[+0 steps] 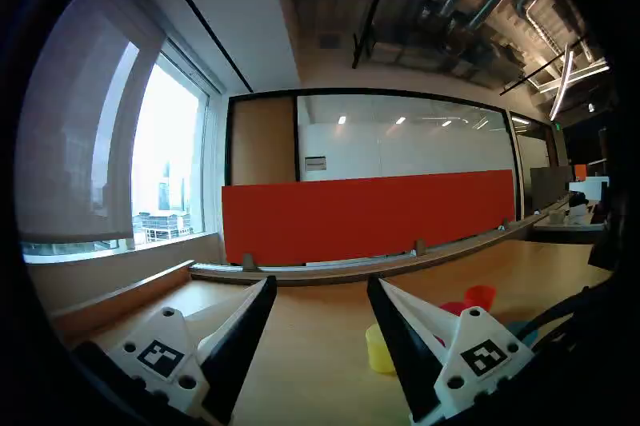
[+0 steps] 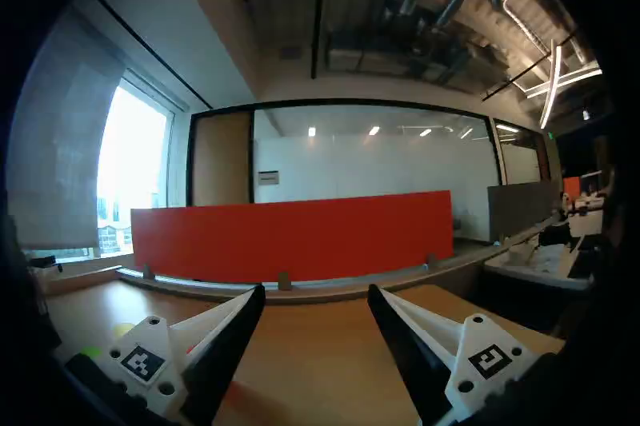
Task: Pour water
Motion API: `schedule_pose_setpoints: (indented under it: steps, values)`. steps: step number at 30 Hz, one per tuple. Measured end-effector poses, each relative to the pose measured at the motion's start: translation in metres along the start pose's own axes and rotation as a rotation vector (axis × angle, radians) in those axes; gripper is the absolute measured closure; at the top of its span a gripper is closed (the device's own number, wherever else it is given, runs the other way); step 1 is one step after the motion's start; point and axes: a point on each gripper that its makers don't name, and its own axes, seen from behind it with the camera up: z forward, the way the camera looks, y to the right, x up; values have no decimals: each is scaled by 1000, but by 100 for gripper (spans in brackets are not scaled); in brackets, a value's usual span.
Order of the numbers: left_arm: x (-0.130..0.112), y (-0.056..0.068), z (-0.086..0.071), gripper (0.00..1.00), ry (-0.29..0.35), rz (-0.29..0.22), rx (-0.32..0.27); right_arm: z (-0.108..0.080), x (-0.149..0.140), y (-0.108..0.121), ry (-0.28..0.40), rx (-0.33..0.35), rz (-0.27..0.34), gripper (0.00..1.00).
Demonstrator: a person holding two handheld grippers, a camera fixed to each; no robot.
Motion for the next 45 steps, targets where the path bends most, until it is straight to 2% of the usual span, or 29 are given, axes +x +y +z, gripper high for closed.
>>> schedule_pose_setpoints:
  steps: [6, 15, 21, 45]
  values:
    - [-18, 2, 0, 17, -12, -15, 6, 1, -6, -5, -23, -2, -49, 1]
    - [-44, -2, 1, 17, -31, -21, 15, 1, -12, -9, -38, -1, -49, 1]
    - [-58, -5, 4, 17, -42, -56, 17, 1, -10, -10, -39, -4, -66, 1]
    - [-84, -9, 6, 17, -71, -63, 19, -2, 0, -16, -22, 2, -94, 1]
